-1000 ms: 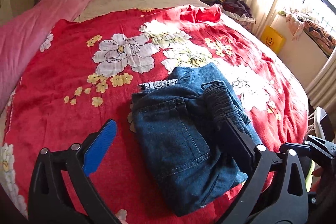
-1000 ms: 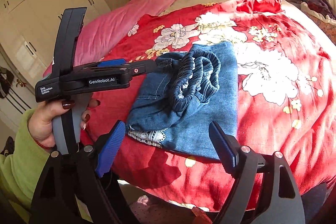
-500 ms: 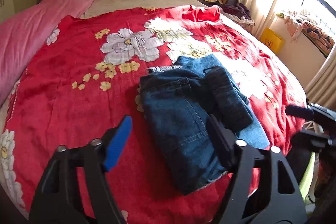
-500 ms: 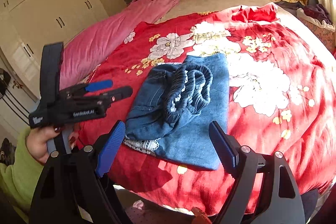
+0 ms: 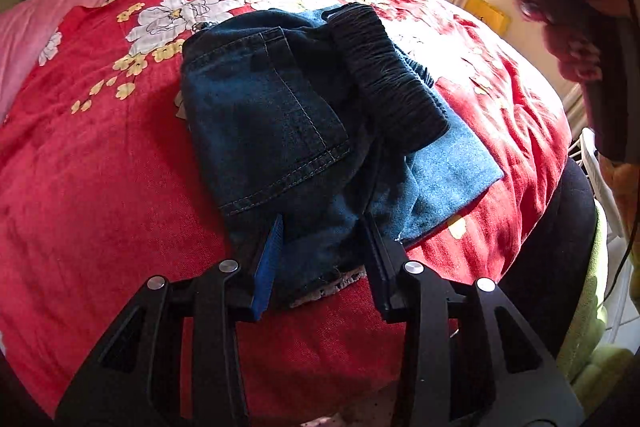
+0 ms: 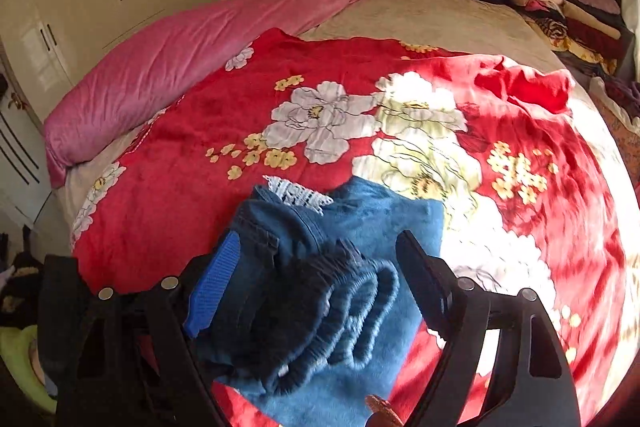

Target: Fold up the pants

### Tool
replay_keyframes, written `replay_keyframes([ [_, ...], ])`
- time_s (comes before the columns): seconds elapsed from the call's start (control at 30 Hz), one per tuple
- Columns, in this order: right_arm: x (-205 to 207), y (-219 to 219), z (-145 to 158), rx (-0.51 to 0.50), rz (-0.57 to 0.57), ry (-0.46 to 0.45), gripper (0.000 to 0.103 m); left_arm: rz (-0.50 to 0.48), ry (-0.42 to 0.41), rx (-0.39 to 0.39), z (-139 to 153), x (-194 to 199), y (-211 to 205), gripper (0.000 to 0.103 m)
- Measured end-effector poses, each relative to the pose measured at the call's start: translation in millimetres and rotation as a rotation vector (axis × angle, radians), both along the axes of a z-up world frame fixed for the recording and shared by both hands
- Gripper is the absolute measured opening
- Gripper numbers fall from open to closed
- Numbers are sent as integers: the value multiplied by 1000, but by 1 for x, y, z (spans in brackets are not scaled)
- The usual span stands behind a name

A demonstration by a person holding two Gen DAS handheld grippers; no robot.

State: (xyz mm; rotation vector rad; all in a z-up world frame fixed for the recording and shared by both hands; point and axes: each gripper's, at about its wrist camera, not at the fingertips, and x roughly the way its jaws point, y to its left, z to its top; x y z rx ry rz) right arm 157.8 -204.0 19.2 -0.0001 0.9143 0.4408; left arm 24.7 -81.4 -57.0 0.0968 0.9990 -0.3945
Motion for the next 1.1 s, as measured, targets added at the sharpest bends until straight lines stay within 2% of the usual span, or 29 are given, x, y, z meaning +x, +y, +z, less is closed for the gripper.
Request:
replay_keyframes([
  [0.17,48,32,-24,-92,56,75,53,-10,-15,24,0,-5,-5,31],
  [0.27,63,44,-40,-83,111,150,50,-11,-15,19,0,-5,-4,31],
  [0.33,63,54,-48,-114,161,171,50,-11,-14,11,0,-4,-3,31],
  [0.4,58,62,-56,-144,203,184,30,-10,-13,3,0,-4,-1,32],
  [0.43,54,66,-58,-156,223,180,16,-10,-13,1,0,-4,-1,32],
  [0.5,48,73,-55,-215,240,116,7,-12,-13,-2,0,-4,-1,33],
  [0.57,50,72,-48,-217,204,75,3,-14,-13,-3,0,-4,-2,34],
  [0.63,56,73,-50,-243,190,60,3,-13,-19,-1,1,-4,-2,34],
  [0.77,64,82,-74,-311,200,74,3,-8,-19,-3,0,-4,-2,35],
  [0.9,62,75,-68,-255,162,76,4,-6,-11,-12,0,-3,0,35],
  [1.0,57,62,-50,-180,131,70,26,-8,-11,-8,1,-5,-1,36],
  [1.03,54,56,-42,-161,112,58,43,-9,-11,-7,1,-5,-2,37],
  [1.07,51,51,-34,-137,100,44,49,-9,-11,-7,1,-4,-2,38],
  [1.1,47,45,-26,-111,86,31,49,-8,-10,-7,1,-5,-2,39],
])
